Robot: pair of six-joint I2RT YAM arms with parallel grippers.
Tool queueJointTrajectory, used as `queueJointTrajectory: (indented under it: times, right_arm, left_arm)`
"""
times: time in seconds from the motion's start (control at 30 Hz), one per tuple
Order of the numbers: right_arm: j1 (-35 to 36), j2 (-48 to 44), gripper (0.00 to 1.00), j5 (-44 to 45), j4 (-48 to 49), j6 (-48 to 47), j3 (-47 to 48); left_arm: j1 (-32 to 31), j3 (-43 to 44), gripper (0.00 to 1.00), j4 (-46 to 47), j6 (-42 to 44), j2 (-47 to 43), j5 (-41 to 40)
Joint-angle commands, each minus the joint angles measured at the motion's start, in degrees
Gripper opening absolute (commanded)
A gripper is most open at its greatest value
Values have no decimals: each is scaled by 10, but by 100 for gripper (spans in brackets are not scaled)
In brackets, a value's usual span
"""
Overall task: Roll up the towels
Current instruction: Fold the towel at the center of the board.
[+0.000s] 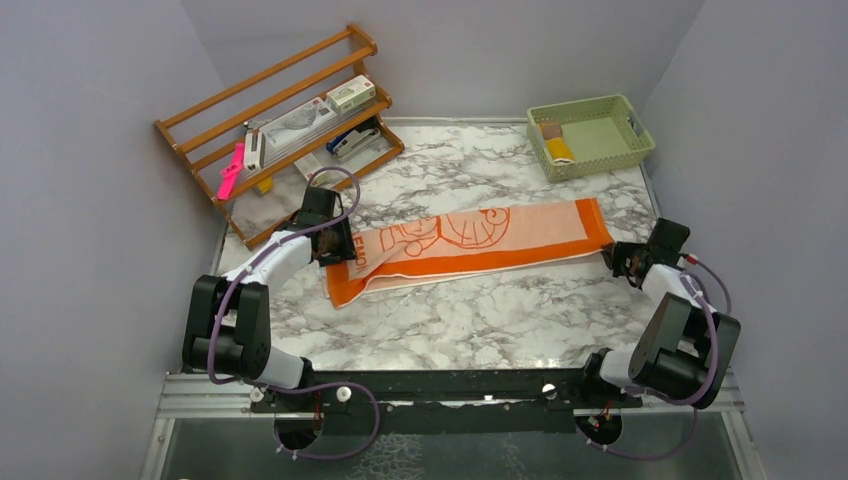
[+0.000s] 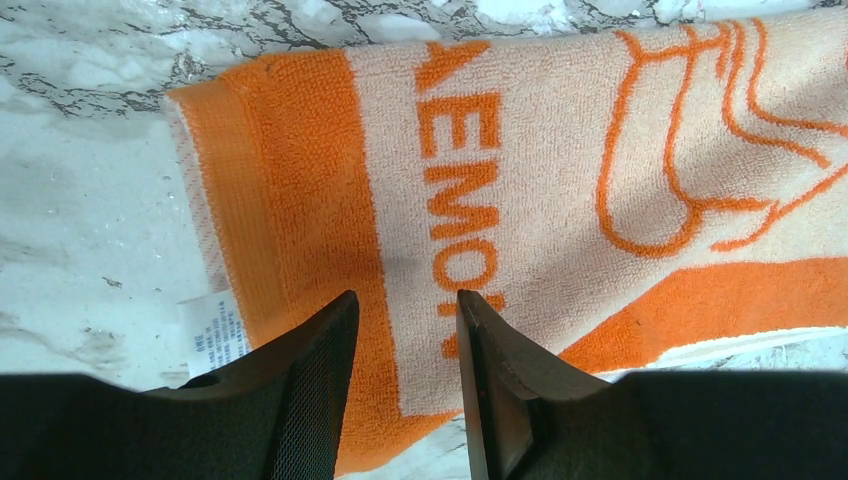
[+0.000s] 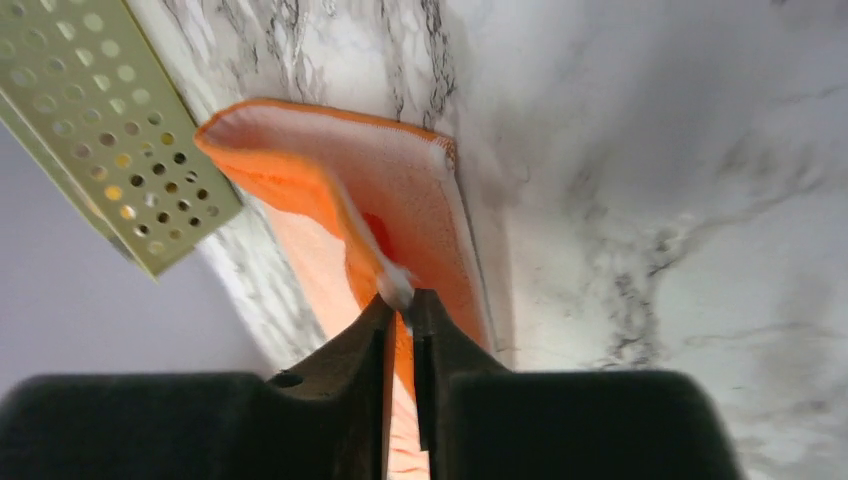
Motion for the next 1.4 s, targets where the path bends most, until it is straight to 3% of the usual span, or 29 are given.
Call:
queueJointTrajectory:
  times: [0.0,0.1,0.17,0.23,0.47,0.7,1.0,1.07,1.23,1.37]
  right_arm:
    - [-22,-32,29,18,-40,-76,3]
    - [-23,-29,70,26,-70,-130,27]
    - [-23,-25,83,24,-78,-179,46]
    - [-23,-24,87,16,-83,-220,65]
    - [-23,-61,89,-43,-52,-295,68]
    - [-20,-87,89,-92,-6,-314,30]
    - [-20,-82,89,-108,2,-328,26]
    - [-20,-81,89,-109,3,-330,27]
    - [-19,-77,89,-110,7,-334,27]
    - [-20,-74,88,-118,20,-337,22]
  left_arm:
    - [7,3,44,2,11,6,16]
    - [25,14,44,-8,23,5,18]
    - [50,23,44,-20,36,3,17]
    - [90,29,46,-32,49,1,27]
    - [165,33,54,-19,103,19,109]
    - [169,28,43,3,115,33,190]
    - [169,61,37,7,124,101,205]
    - [169,76,32,2,125,120,204]
    - [169,107,3,-12,121,125,193]
    - [171,134,0,-28,122,126,177]
